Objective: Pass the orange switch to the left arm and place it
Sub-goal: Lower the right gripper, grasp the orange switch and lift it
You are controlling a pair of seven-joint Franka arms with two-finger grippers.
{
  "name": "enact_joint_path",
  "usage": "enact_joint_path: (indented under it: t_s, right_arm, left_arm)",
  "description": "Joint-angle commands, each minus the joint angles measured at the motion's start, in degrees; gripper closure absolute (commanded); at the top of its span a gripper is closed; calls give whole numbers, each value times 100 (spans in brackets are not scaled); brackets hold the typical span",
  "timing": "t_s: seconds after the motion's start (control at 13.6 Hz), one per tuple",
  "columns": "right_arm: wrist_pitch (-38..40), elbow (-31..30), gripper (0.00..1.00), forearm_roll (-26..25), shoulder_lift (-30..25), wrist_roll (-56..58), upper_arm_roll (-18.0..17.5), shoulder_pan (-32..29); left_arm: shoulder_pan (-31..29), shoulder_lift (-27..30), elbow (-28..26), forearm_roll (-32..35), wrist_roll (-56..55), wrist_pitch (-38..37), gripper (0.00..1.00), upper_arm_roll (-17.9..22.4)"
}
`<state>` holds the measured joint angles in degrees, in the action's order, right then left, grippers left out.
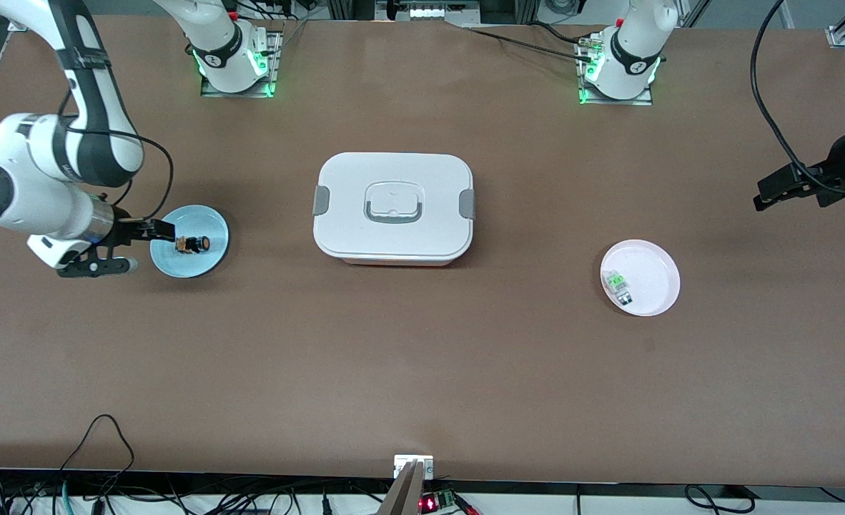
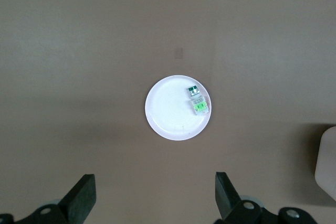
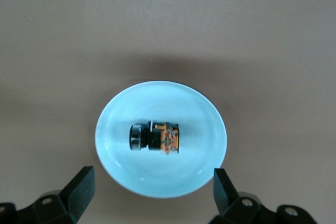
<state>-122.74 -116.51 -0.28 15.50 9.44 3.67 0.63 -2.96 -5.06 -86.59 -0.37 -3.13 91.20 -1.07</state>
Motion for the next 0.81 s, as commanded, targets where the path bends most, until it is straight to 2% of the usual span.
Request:
enact_joint_path:
  t_s: [0.0,0.29,0.74]
  right_arm:
    - [-548,-302,0,-51,260,216,-25,-27]
    - [-1172,-627,0,-42,638,216,-33,-19]
    - [-1200,-619,0,-16,893,216,-51,-27]
  left_arm:
    - [-3,94,-42,80,120,99,0,-43]
    - [-20,67,-42,160,120,56,0,-34]
    - [6,-12,-34,177,111,82,0,-52]
